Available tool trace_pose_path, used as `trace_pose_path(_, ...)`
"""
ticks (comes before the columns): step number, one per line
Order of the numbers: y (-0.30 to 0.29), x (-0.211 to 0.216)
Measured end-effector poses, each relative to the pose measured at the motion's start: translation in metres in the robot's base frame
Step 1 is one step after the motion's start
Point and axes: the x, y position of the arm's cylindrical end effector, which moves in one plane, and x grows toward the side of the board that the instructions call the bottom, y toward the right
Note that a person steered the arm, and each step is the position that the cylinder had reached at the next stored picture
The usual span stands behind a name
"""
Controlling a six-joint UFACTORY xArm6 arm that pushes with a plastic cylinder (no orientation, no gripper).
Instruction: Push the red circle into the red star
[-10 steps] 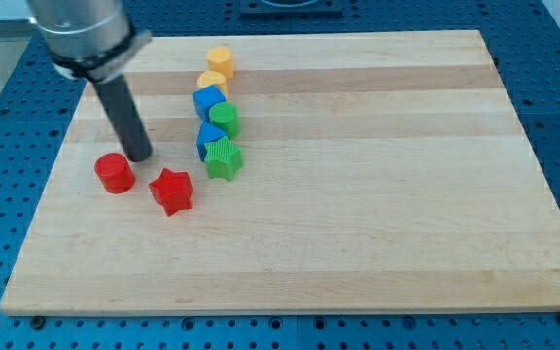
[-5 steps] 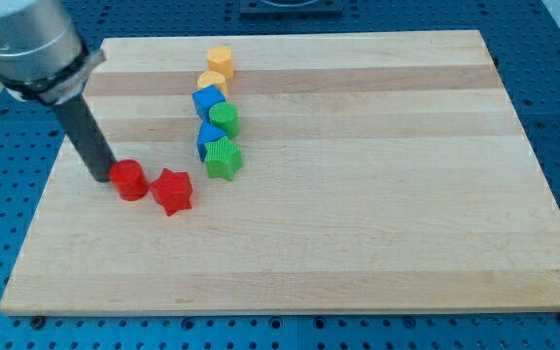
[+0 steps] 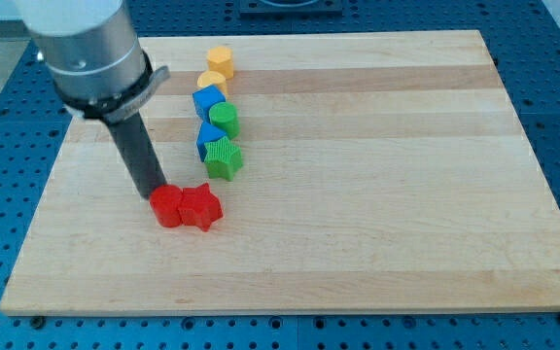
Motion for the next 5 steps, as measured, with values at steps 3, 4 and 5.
trace_pose_path(3,0.012,0.022)
trace_pose_path(4,0.02,0.023)
trace_pose_path(5,0.018,0.009)
